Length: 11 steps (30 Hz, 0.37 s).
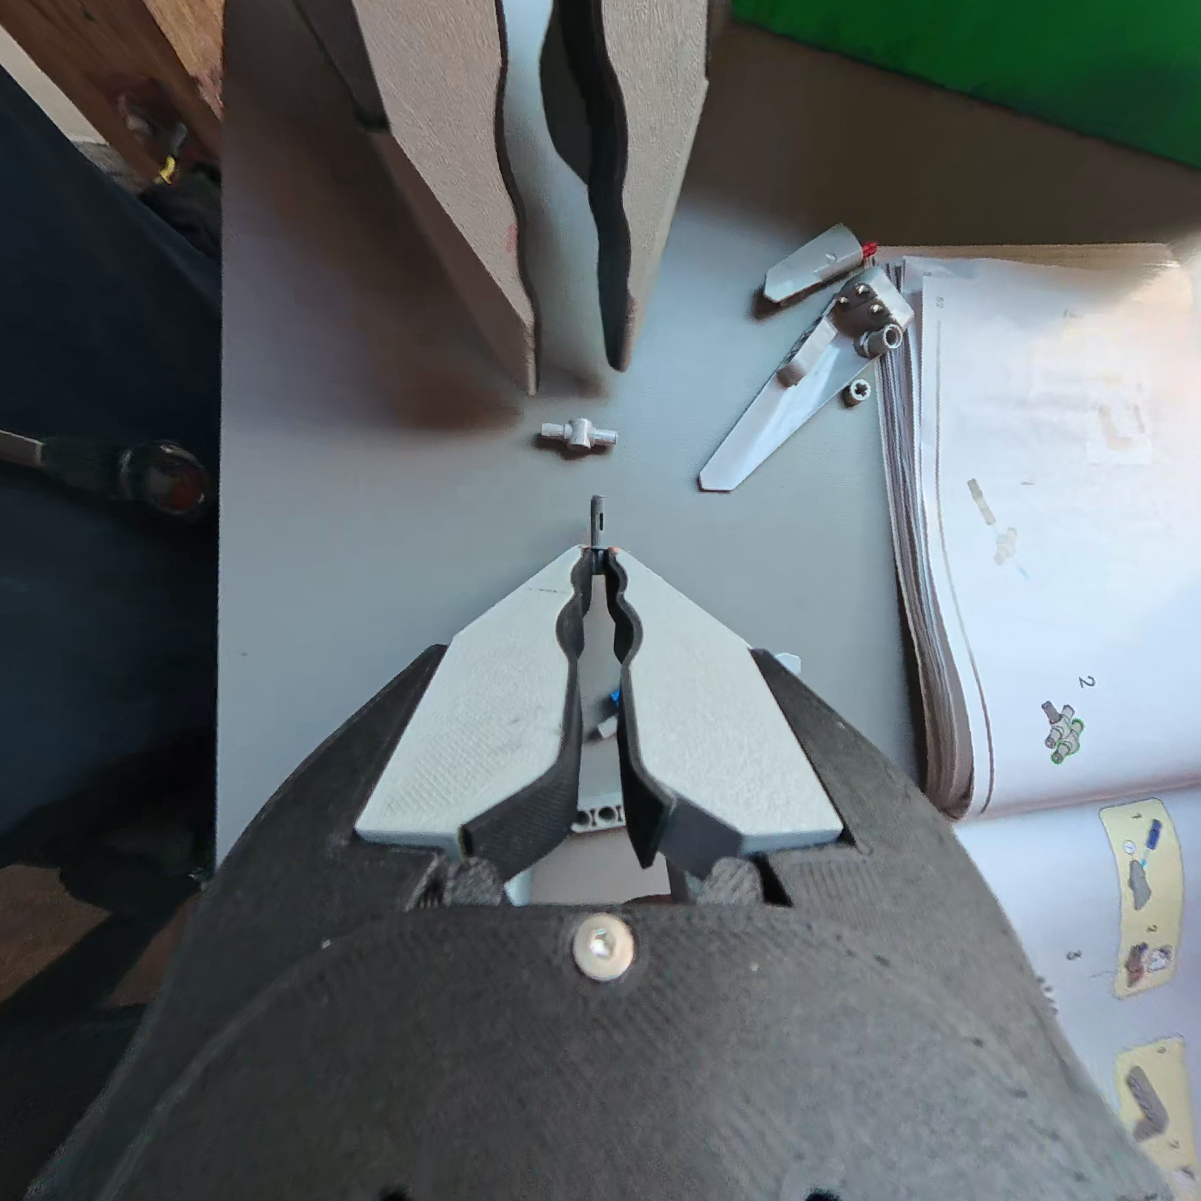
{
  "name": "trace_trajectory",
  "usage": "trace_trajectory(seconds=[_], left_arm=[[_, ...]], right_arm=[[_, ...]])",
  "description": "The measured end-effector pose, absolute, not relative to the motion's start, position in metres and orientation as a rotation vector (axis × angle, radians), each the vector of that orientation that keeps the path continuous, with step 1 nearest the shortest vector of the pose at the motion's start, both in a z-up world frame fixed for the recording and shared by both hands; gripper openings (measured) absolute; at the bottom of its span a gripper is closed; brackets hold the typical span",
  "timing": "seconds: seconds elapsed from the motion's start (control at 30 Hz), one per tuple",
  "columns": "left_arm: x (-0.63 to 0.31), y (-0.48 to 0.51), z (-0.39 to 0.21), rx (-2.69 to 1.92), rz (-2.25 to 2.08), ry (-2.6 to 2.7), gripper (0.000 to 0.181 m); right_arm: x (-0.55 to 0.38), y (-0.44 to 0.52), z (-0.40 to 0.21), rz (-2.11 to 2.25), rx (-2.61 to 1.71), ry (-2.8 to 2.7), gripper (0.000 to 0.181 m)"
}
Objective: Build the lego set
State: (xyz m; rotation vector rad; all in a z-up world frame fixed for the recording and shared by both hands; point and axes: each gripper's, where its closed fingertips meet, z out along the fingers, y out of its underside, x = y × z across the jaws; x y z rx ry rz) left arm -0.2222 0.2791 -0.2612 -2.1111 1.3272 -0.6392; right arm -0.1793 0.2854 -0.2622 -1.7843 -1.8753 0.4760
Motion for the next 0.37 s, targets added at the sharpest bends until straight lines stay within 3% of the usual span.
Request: trace_trajectory(seconds=[0.37], left_arm=[[-0.217, 0.2831, -0.2614, -2.039, -0.642, 1.374, 0.026]], right_arm=[[-0.1787, 0.2831, -0.2705, 0.504, -1.828, -1.852, 0.001]])
